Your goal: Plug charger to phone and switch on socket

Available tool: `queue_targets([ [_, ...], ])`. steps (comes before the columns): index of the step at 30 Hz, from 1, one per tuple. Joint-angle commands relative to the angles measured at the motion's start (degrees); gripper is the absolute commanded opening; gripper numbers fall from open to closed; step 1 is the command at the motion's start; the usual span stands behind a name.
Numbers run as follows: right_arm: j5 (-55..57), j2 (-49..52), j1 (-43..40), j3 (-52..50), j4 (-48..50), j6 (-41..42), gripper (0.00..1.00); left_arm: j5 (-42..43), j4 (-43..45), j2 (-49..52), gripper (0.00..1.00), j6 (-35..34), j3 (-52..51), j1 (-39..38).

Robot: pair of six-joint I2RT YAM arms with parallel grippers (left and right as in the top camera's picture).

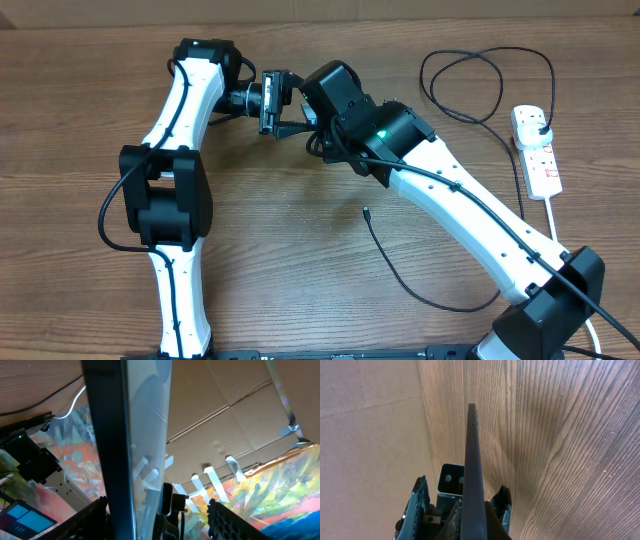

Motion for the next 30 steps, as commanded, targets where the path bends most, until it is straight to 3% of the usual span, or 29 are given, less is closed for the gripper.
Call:
queue_targets([
  [1,0.13,-0.39,0.31,0.44,0.74,1.92,0.04,-0.39,0.2,-0.11,0.66,-0.42,1.27,-0.87],
  [10,0.13,-0.39,0.31,0.44,0.5,1.92,0.04,-2.45,0.22,-0.11,0.61,-1.07,1.27,-0.9],
  [17,0.15,-0.39,0.31,0.44,0.37,1.95,0.04,-2.43,0.2,-0.11,0.49,-2.12,1.27,-0.9],
  [30,-0.33,-0.39,0.31,0.44,0.35,1.95,0.04,-2.51,0.2,-0.11,0.43,-2.1,1.27,-0.9],
])
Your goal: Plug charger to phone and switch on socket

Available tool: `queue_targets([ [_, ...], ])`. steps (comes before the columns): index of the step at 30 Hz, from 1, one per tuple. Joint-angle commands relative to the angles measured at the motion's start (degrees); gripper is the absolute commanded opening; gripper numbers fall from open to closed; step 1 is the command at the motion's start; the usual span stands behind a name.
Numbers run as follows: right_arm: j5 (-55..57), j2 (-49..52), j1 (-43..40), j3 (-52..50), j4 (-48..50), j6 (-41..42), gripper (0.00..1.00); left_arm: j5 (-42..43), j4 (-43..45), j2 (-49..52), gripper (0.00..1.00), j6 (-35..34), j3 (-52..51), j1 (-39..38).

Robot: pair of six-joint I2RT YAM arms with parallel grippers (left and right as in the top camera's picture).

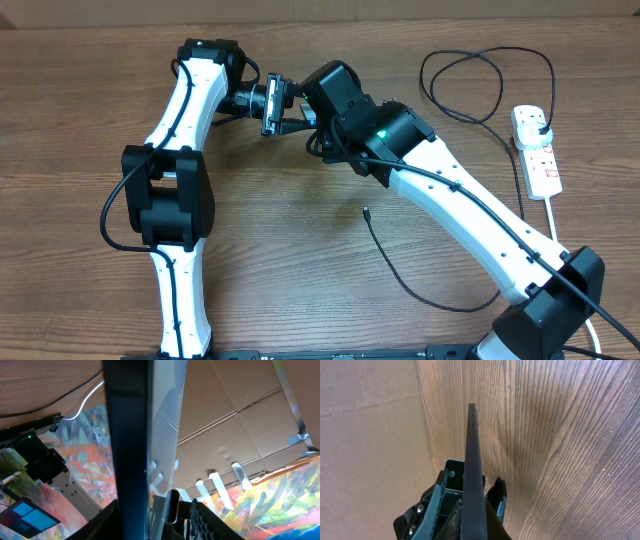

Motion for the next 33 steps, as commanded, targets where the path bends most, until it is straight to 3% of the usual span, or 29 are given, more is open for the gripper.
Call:
queue_targets([
  [1,-0.39,-0.42,0.31,0.44,0.39,1.95,0.04,-0.15,-0.13,-0.11,0.39,-0.52,1.27,-0.35],
  [5,-0.81,-0.42,0.31,0.44,0.37,1.95,0.04,-0.15,-0.13,-0.11,0.27,-0.52,1.27,-0.37],
  [12,-1.03,-0.42,0.31,0.44,0.39,1.95,0.04,-0.15,-0.13,-0.11,0.19,-0.55,1.27,-0.37],
  [18,-1.66,-0.42,0.31,0.44,0.44,1.95,0.05,-0.13,-0.13,-0.11,0.04,-0.55,1.27,-0.37],
  [20,-1.81,-0.42,0.31,0.44,0.44,1.95,0.06,-0.11,-0.15,-0.11,0.04,-0.55,1.27,-0.37],
  [24,-2.93,-0.42,0.31,0.44,0.59,1.92,0.17,-0.11,-0.15,-0.11,0.04,-0.55,1.27,-0.37],
  [27,-2.91,-0.42,0.31,0.44,0.66,1.05,0.34,-0.09,-0.15,-0.11,0.04,-0.52,1.27,-0.37],
  [28,-2.91,-0.42,0.31,0.46,0.81,0.24,0.49,-0.09,-0.13,-0.11,0.04,-0.52,1.27,-0.37],
  [29,-2.86,-0.42,0.31,0.46,0.83,-0.74,0.57,-0.09,-0.13,-0.11,0.04,-0.52,1.27,-0.35],
  [33,-2.84,-0.55,0.11,0.46,0.22,-1.2,0.72,-0.11,-0.02,-0.11,0.05,-0.5,1.27,-0.35],
])
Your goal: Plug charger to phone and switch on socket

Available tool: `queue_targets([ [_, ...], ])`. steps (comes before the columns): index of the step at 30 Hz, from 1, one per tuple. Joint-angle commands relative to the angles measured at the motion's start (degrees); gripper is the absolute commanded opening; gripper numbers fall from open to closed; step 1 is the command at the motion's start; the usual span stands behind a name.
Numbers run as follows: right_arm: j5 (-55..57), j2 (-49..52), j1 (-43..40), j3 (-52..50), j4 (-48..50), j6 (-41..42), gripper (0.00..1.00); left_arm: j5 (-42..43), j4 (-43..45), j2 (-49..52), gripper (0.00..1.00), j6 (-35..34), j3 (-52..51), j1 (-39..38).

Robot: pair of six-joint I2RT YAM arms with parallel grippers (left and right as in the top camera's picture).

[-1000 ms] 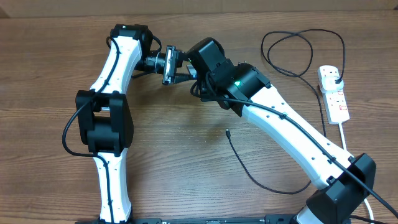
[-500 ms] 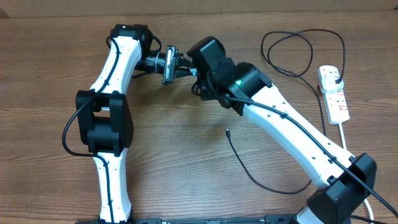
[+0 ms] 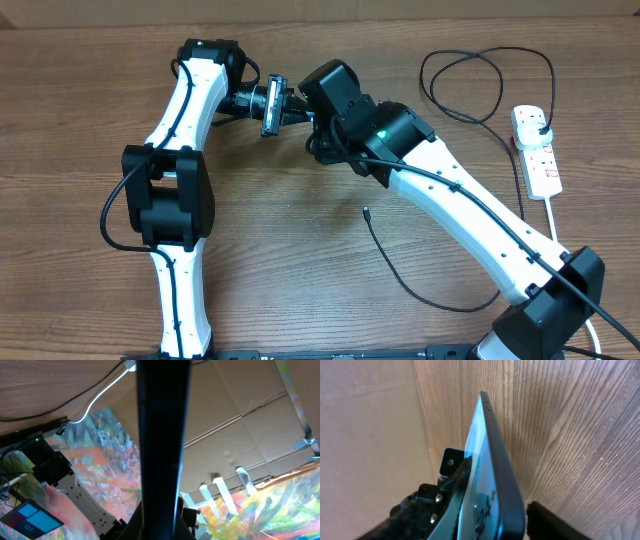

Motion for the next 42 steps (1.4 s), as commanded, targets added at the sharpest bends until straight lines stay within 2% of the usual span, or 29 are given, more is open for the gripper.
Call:
queue_targets([
  [1,0.02,-0.81,-0.17,0.46,-0.11,-2.36,0.75,1.66,0.31,-0.11,0.04,-0.55,1.25,-0.37],
  [6,0.02,-3.5,-2.14,0.48,-0.07,-13.7,0.89,1.53,5.86,-0.11,0.04,-0.55,1.25,-0.07],
  [10,-0.04,-6.97,-5.77,0.48,-0.87,-25.97,0.93,0.72,8.94,-0.11,0.04,0.85,1.25,0.07],
  [13,-0.5,-10.56,-10.95,0.48,-6.75,-33.46,1.0,-3.37,10.34,-0.11,0.04,5.6,1.25,0.07],
  [18,-4.68,-13.2,-21.29,0.46,-17.84,-58.53,1.0,-11.5,10.29,-0.11,0.04,16.68,1.25,0.13],
  [23,-6.19,-12.37,-27.61,0.39,-27.21,-71.04,1.0,-12.92,10.27,-0.11,0.04,26.01,1.25,0.13],
  [26,-6.23,-12.09,-30.34,0.37,-30.23,-75.01,1.0,-10.91,9.27,-0.22,0.04,32.44,1.27,0.13],
  [30,-6.19,-12.02,-32.11,0.33,-31.17,-74.93,1.0,-10.23,8.04,-1.81,0.04,38.18,1.27,0.13],
  [34,-6.23,-12.02,-32.3,0.33,-30.49,-74.51,1.0,-11.89,8.39,-7.93,0.04,43.17,1.27,0.13],
  [37,-6.05,-11.91,-32.26,0.33,-30.49,-74.53,1.0,-19.56,9.84,-13.79,0.04,42.97,1.27,0.28],
  [39,-5.99,-11.91,-32.26,0.33,-30.38,-74.53,1.0,-28.74,9.99,-17.86,0.04,42.99,1.27,0.37],
  [42,-6.01,-11.91,-32.26,0.33,-30.01,-74.55,1.0,-34.38,9.73,-19.04,0.04,42.95,1.27,0.37],
])
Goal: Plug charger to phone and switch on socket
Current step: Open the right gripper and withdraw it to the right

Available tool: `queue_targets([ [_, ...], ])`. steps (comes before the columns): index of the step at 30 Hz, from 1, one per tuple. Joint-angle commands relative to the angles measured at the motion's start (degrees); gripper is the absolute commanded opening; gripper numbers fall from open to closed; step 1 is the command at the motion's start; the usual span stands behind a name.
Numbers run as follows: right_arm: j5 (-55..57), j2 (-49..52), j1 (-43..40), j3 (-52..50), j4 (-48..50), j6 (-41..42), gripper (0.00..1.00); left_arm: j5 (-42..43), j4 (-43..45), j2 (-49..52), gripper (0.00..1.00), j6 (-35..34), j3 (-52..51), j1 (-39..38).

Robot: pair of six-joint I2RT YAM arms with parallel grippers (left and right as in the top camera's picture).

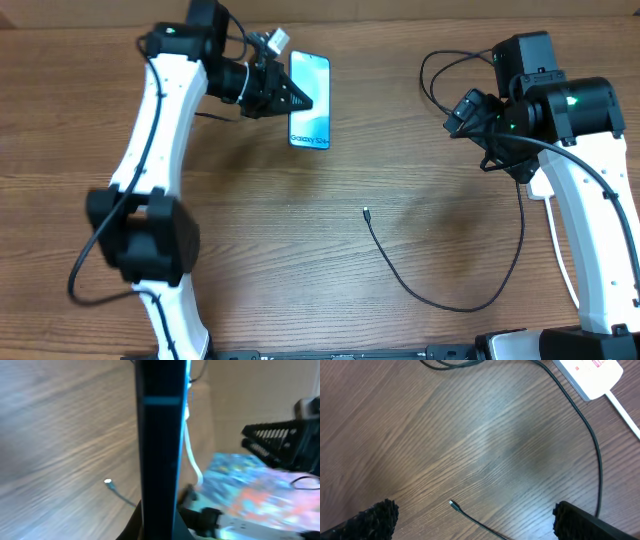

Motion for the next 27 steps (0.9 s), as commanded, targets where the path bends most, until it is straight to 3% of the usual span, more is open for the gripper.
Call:
queue_targets([
  [1,0.09,0.22,-0.22,0.31,0.35,-0.63,1.0,-9.03,-0.17,-2.89,0.04,1.95,1.2,0.33],
  [16,0.07,0.22,-0.22,0.31,0.52,-0.66,1.0,-6.78,5.99,-2.89,0.04,1.99,1.18,0.15],
  [27,0.09,0.22,-0.22,0.31,0.52,-0.66,1.0,-6.8,5.84,-2.89,0.04,0.9,1.18,0.15],
])
